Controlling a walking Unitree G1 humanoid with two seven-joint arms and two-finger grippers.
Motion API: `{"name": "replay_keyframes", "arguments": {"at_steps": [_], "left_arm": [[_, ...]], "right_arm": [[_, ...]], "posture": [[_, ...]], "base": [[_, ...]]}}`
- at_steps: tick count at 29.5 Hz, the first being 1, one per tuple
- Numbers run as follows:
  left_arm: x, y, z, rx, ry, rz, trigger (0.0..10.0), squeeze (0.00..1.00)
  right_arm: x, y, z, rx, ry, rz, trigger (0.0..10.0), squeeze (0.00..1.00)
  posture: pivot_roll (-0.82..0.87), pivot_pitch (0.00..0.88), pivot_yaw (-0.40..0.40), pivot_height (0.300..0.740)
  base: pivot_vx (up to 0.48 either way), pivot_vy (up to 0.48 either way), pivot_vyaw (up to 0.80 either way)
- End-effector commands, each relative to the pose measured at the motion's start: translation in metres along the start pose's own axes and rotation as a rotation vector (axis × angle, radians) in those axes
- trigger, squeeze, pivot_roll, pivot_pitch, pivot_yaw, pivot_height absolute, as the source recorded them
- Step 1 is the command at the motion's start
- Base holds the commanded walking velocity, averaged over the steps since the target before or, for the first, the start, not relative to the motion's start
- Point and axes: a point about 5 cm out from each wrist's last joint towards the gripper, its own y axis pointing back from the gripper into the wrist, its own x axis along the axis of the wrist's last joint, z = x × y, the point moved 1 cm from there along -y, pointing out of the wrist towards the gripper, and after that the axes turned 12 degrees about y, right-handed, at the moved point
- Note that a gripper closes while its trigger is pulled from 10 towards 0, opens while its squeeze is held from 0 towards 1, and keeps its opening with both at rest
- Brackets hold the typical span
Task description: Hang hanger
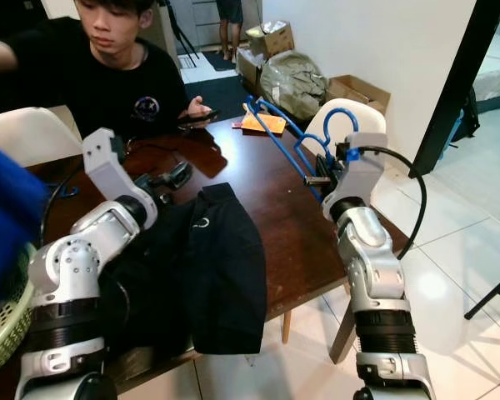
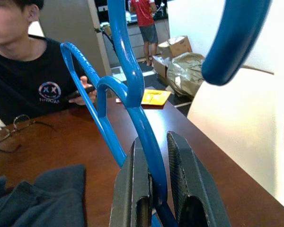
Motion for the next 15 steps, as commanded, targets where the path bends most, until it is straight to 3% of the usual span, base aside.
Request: {"name": "replay_keyframes", "arguments": {"at_steps": [1,2,4,7,12,15], "left_arm": [[0.012,0.008,-0.018,0.128,-0.023,0.060,10.0,0.00],[0.012,0.008,-0.018,0.128,-0.023,0.060,10.0,0.00],[0.014,0.018,-0.032,0.228,0.000,0.079,10.0,0.00],[0.012,0.020,-0.034,0.238,0.008,0.076,10.0,0.00],[-0.006,0.023,-0.034,0.275,0.123,0.002,10.0,0.00],[-0.011,0.023,-0.034,0.279,0.146,-0.018,10.0,0.00]], "right_arm": [[-0.004,0.003,0.001,0.005,0.008,-0.024,10.0,0.00],[-0.004,0.003,0.001,0.005,0.008,-0.024,10.0,0.00],[-0.018,0.004,0.002,0.015,0.007,-0.079,10.0,0.00],[-0.021,0.005,0.003,0.016,-0.001,-0.091,10.0,0.00],[-0.023,0.002,0.001,0.044,-0.022,-0.120,10.0,0.00],[-0.023,0.002,0.000,0.049,-0.019,-0.123,10.0,0.00]], "posture": [[0.00,0.057,0.021,0.740],[0.00,0.057,0.021,0.740],[0.01,0.059,0.019,0.740],[0.01,0.059,0.019,0.740],[0.01,0.064,0.018,0.740],[0.01,0.068,0.019,0.740]], "base": [[0.000,0.000,0.00],[0.000,0.000,0.00],[0.000,0.000,0.00],[0.000,0.000,0.00],[0.000,0.000,0.00],[0.000,0.000,0.00]]}}
